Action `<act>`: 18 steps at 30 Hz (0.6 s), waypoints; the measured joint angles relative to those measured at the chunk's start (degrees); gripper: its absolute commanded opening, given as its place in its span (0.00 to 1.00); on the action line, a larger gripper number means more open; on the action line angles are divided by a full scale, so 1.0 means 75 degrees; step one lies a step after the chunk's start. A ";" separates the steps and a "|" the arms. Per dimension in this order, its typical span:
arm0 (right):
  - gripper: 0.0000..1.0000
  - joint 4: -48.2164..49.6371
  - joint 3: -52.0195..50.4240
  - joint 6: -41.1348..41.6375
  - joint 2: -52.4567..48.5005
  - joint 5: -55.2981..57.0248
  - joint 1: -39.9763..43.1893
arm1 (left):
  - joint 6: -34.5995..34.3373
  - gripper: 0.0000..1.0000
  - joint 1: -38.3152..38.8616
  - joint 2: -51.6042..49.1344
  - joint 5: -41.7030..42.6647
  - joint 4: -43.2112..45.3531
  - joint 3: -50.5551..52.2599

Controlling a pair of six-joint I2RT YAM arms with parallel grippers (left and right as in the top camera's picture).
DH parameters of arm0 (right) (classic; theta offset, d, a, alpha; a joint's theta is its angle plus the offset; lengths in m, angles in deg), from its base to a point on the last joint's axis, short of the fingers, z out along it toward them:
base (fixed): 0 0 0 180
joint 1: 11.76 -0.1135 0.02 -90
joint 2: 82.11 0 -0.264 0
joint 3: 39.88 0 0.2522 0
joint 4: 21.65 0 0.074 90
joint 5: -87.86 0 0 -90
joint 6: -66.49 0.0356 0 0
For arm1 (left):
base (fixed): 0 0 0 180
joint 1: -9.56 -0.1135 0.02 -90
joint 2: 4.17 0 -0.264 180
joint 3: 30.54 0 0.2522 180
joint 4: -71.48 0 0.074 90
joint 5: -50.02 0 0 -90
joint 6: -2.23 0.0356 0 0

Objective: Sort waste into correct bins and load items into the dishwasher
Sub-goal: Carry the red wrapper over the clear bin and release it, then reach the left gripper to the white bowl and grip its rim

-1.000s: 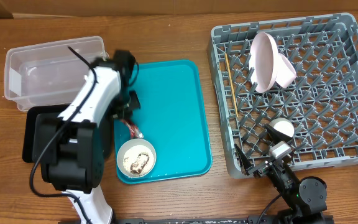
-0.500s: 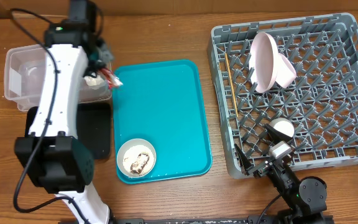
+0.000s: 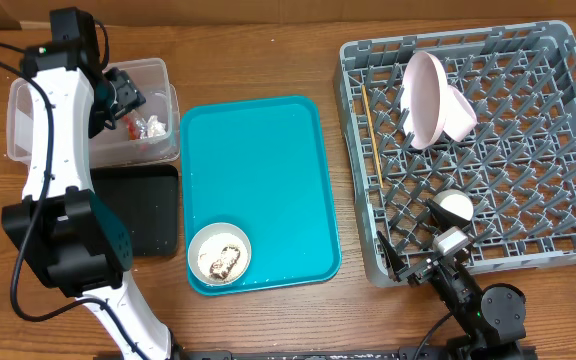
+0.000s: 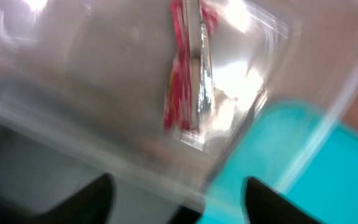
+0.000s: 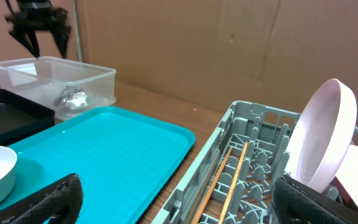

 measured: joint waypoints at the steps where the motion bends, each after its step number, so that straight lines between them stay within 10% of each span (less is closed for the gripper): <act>1: 1.00 -0.0003 0.0000 0.0003 0.0000 0.0000 0.0000 | 0.0055 0.49 0.0029 0.0000 0.0085 -0.0452 -0.0262; 18: 1.00 0.0000 0.0000 0.0000 0.0000 0.0000 -0.0003 | -0.0303 0.54 0.4109 0.1486 -0.0236 -0.3130 -0.0778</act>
